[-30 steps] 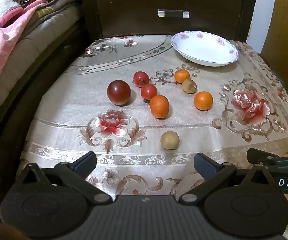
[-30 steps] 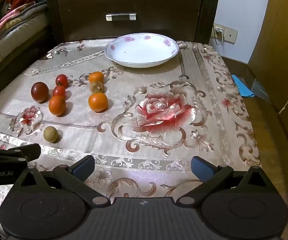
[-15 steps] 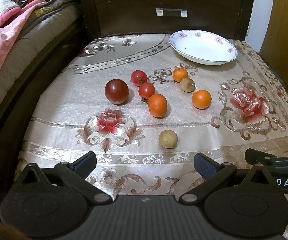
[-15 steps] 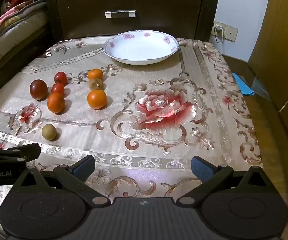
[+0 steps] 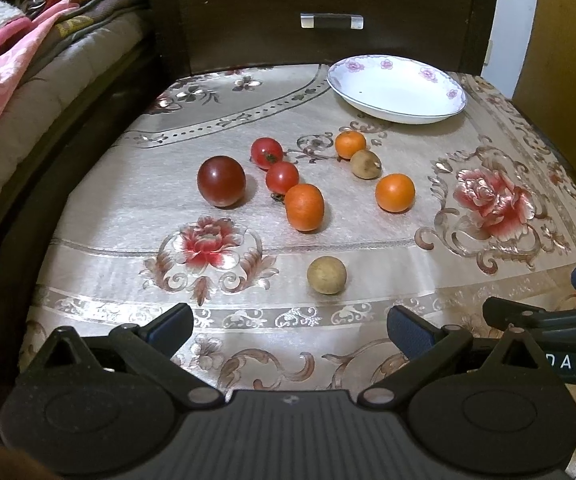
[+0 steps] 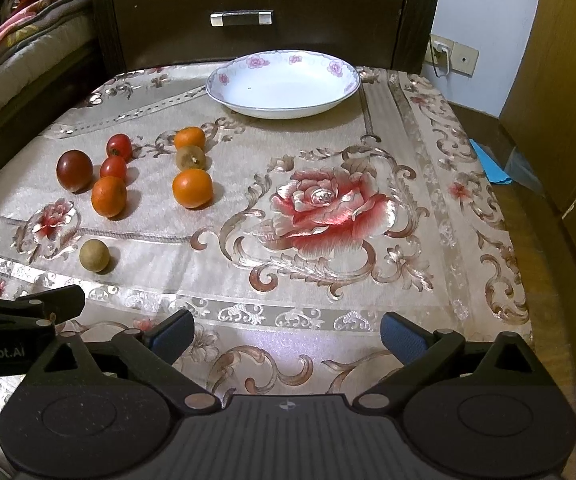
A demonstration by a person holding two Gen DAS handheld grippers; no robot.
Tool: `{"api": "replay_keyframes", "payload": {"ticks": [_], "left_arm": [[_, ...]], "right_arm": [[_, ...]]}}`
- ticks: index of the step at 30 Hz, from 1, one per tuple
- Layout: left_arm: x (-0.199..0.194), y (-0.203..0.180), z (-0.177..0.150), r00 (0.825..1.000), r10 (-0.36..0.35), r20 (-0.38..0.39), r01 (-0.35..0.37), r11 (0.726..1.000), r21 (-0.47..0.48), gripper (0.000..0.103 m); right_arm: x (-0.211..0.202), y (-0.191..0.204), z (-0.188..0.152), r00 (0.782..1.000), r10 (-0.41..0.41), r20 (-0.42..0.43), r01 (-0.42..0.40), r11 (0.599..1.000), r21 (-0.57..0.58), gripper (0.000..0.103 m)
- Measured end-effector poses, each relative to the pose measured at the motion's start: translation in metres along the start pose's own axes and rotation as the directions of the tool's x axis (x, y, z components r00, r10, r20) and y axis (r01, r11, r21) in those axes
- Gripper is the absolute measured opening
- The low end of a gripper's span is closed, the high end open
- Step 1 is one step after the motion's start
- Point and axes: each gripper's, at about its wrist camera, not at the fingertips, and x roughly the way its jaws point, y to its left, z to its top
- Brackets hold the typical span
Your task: Organize fruits
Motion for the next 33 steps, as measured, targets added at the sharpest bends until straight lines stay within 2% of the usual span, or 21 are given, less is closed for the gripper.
{"api": "replay_keyframes", "payload": {"ticks": [9,11,14,16,19,26,29,31,33], "left_arm": [[0.014,-0.006,0.004,1.000,0.001,-0.015,0.000,0.999,0.033,0.101],[0.018,-0.007,0.005,1.000,0.005,-0.019,-0.004,0.999,0.043,0.096],[0.022,-0.006,0.007,1.000,0.002,-0.026,-0.001,0.999,0.035,0.083],[0.025,-0.003,0.009,0.999,-0.013,-0.036,0.014,1.000,0.014,0.069],[0.031,-0.001,0.010,0.998,-0.034,-0.053,0.033,0.999,-0.008,0.060],[0.034,-0.006,0.013,0.998,-0.060,-0.032,0.060,0.998,0.014,0.047],[0.036,-0.008,0.017,0.997,-0.076,-0.028,0.077,0.997,0.020,0.041],[0.036,-0.009,0.018,0.996,-0.087,-0.021,0.088,0.996,0.033,0.034],[0.036,-0.011,0.019,0.995,-0.101,-0.018,0.102,0.993,0.051,0.034]], "right_arm": [[0.000,-0.005,0.006,1.000,0.010,-0.002,-0.010,1.000,0.016,0.093],[-0.002,-0.007,0.008,1.000,0.012,0.007,-0.012,1.000,0.022,0.093],[-0.002,-0.008,0.013,1.000,0.015,0.014,-0.015,1.000,0.020,0.092],[-0.002,-0.009,0.016,1.000,0.016,0.020,-0.016,1.000,0.018,0.092],[0.000,-0.010,0.021,0.999,0.033,0.020,-0.033,0.999,0.016,0.088],[0.005,-0.006,0.035,0.996,0.085,0.032,-0.083,0.996,-0.044,0.081],[0.009,-0.005,0.043,0.991,0.132,0.029,-0.130,0.990,-0.058,0.073],[0.014,-0.002,0.048,0.988,0.154,0.020,-0.152,0.986,-0.070,0.067],[0.020,0.002,0.052,0.984,0.176,0.014,-0.174,0.981,-0.091,0.064]]}}
